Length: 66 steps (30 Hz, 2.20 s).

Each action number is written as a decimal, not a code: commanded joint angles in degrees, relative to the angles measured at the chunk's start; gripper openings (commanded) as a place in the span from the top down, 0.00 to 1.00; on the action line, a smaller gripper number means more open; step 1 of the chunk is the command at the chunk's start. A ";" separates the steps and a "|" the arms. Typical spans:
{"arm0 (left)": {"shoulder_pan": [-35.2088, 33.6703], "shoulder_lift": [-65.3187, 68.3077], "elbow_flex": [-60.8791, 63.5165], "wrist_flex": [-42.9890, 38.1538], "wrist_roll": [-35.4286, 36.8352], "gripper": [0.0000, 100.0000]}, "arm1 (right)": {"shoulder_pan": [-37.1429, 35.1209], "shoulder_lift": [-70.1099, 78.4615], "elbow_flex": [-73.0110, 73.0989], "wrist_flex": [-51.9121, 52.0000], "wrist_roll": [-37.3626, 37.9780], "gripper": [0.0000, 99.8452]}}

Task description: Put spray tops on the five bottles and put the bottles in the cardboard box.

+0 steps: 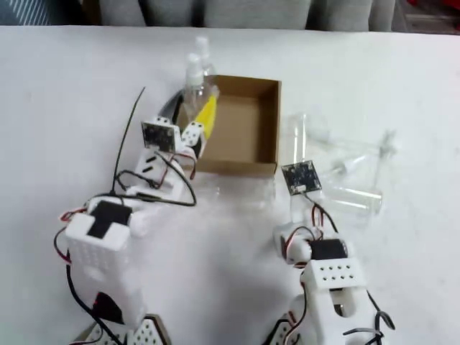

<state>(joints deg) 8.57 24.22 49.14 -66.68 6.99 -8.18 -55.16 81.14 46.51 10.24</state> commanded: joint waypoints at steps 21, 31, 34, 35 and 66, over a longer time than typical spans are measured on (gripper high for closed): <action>-1.63 8.75 -9.58 -2.02 0.18 0.98 | 0.31 0.13 -0.26 -1.01 0.62 0.98; -1.10 8.48 -7.56 -1.58 0.18 0.98 | 0.31 0.13 -0.26 -1.01 0.62 0.98; -1.10 8.48 -7.47 -1.93 0.18 0.98 | 0.31 0.13 -0.26 -1.01 0.62 0.98; -1.10 8.48 -7.47 -2.02 0.18 0.98 | 0.31 0.13 -0.26 -1.01 0.62 0.98; -1.54 7.43 -5.36 -1.58 0.26 0.78 | 0.31 0.04 -0.26 -1.01 0.70 0.98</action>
<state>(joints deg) 7.43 33.63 43.52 -67.03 6.99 -8.18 -55.16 81.14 46.51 10.33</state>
